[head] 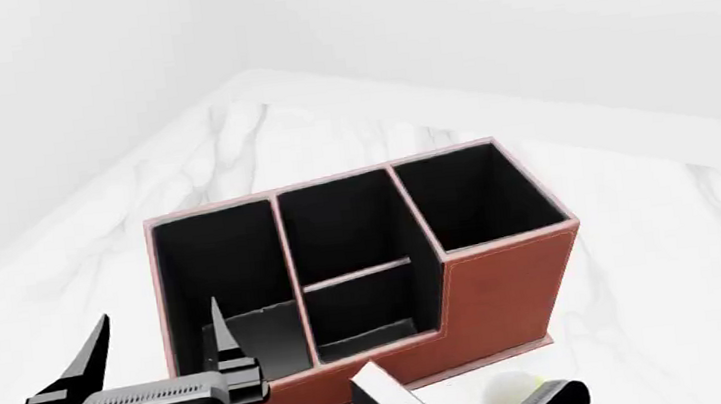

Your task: Pick up the book and place it in the right compartment of the caddy.

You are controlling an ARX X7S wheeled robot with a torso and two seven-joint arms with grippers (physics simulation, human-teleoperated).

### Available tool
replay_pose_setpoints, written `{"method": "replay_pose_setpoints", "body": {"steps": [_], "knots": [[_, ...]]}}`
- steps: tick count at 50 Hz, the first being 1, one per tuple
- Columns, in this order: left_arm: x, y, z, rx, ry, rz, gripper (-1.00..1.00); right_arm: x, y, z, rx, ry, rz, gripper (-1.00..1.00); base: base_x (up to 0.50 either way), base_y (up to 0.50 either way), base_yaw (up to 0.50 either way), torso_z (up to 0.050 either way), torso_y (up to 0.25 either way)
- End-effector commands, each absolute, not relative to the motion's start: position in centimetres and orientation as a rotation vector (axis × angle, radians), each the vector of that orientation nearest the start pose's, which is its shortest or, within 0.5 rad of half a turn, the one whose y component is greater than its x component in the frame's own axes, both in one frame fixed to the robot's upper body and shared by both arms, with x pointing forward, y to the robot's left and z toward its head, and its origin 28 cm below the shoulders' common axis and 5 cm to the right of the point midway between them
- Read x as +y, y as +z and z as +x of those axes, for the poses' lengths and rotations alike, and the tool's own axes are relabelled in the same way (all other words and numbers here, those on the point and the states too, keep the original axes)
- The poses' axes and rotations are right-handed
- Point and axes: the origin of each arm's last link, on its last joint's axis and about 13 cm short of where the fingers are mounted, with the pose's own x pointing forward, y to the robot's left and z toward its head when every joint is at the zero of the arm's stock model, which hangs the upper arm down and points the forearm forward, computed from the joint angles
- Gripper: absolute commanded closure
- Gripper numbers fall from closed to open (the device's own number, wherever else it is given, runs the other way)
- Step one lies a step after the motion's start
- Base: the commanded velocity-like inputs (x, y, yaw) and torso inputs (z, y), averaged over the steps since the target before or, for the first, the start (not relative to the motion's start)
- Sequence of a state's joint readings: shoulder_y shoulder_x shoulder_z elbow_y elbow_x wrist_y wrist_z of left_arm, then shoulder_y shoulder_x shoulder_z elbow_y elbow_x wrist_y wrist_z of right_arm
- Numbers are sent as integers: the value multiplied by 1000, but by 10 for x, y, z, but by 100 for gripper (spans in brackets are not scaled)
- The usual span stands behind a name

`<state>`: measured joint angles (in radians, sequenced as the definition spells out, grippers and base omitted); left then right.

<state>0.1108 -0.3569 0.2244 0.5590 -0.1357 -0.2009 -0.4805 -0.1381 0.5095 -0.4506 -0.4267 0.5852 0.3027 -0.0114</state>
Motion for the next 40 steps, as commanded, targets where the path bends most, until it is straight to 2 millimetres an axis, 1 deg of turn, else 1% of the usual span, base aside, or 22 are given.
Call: {"method": "replay_pose_setpoints", "body": {"steps": [1,5,6,7,8,10,11,14,15,18,31,32,39,40], "knots": [[217,89,174,-213,142,118,-100,-94,34,140,303,629,126,100,0,0,0,0,0],[217,89,174,-213,142,118,-100,-94,37,139,302,635,128,100,0,0,0,0,0],[217,89,174,-212,142,119,-100,-94,33,139,301,636,128,100,0,0,0,0,0],[217,89,174,-212,142,120,-100,-94,36,139,300,637,130,100,0,0,0,0,0],[217,89,174,-212,143,120,-100,-94,33,139,297,636,130,100,0,0,0,0,0],[217,89,174,-212,143,120,-100,-94,34,139,291,634,129,100,0,0,0,0,0],[217,89,174,-212,143,120,-100,-95,35,139,287,632,128,100,0,0,0,0,0],[217,90,174,-213,145,119,-100,-96,51,140,262,625,116,100,0,0,0,0,0],[217,90,174,-213,146,120,-100,-97,49,141,252,624,112,100,0,0,0,0,0],[217,90,174,-213,147,119,-100,-98,53,143,234,614,103,100,0,0,0,0,0],[218,91,173,-216,151,114,-100,-104,96,155,134,556,64,100,0,0,0,0,1],[218,91,173,-216,151,114,-100,-105,103,157,124,551,64,100,0,0,0,0,0],[219,91,174,-214,151,114,-100,-105,127,164,82,547,45,100,0,0,0,0,0],[219,91,174,-214,151,113,-100,-105,134,167,65,545,40,100,0,0,0,0,10]]}}
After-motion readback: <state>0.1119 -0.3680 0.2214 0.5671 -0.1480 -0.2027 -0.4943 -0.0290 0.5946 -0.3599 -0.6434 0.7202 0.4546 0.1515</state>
